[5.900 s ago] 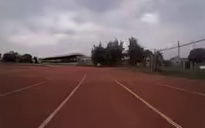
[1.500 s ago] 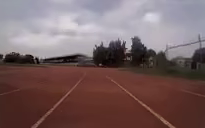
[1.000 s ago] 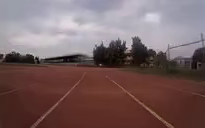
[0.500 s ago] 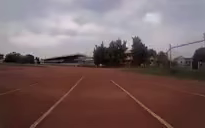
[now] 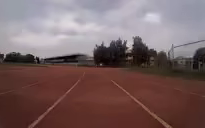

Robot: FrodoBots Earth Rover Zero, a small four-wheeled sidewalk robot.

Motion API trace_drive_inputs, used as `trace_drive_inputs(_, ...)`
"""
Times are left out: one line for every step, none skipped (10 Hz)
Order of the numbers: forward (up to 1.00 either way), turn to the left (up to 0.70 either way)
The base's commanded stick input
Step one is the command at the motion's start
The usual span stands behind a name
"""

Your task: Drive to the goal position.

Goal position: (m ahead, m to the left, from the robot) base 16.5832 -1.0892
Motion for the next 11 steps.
trace_drive_inputs(0.45,0.0)
trace_drive_inputs(0.45,0.0)
trace_drive_inputs(0.45,0.0)
trace_drive_inputs(0.45,0.0)
trace_drive_inputs(0.45,0.0)
trace_drive_inputs(0.45,0.0)
trace_drive_inputs(0.45,0.0)
trace_drive_inputs(0.45,0.0)
trace_drive_inputs(0.45,0.0)
trace_drive_inputs(0.45,0.0)
trace_drive_inputs(0.45,0.0)
